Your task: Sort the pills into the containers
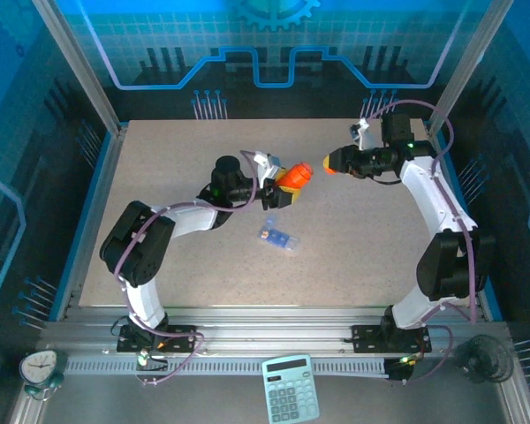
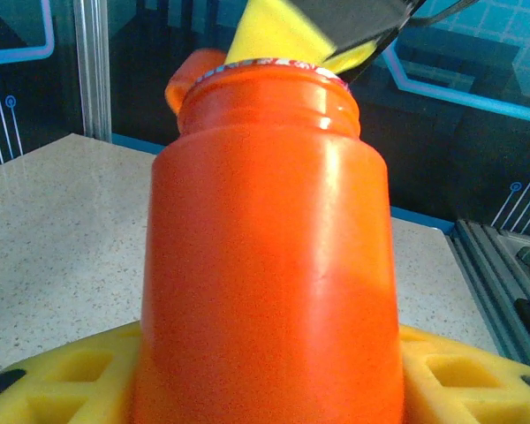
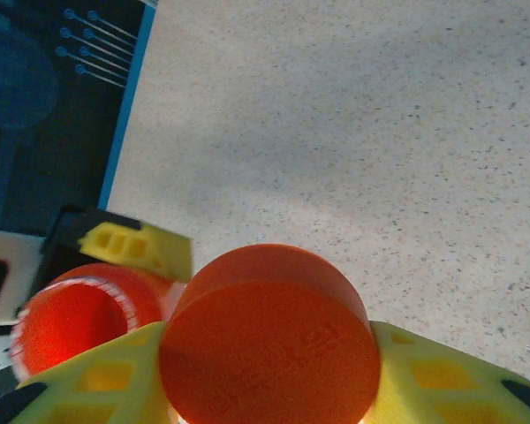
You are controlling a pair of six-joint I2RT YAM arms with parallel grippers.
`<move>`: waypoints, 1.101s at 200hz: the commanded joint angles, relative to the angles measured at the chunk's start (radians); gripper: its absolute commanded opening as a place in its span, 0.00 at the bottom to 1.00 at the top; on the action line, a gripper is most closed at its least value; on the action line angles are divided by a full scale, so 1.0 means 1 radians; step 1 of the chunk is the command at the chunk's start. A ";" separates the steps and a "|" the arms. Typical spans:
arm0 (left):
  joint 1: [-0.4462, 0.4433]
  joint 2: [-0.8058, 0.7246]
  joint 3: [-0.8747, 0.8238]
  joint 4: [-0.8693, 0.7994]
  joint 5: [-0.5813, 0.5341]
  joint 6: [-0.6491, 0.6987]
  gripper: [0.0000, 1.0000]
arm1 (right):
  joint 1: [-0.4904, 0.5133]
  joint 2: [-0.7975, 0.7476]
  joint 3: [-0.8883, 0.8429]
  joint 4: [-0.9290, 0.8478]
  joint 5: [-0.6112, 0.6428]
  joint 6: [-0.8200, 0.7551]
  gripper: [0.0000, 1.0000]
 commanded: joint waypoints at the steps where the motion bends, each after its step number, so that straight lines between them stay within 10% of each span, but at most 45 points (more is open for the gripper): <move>1: 0.011 0.023 0.049 -0.007 0.048 0.051 0.16 | -0.018 -0.014 0.049 -0.069 -0.084 -0.048 0.43; 220: 0.019 0.072 0.159 -0.154 0.133 0.200 0.16 | 0.050 0.087 0.104 -0.178 -0.244 -0.174 0.43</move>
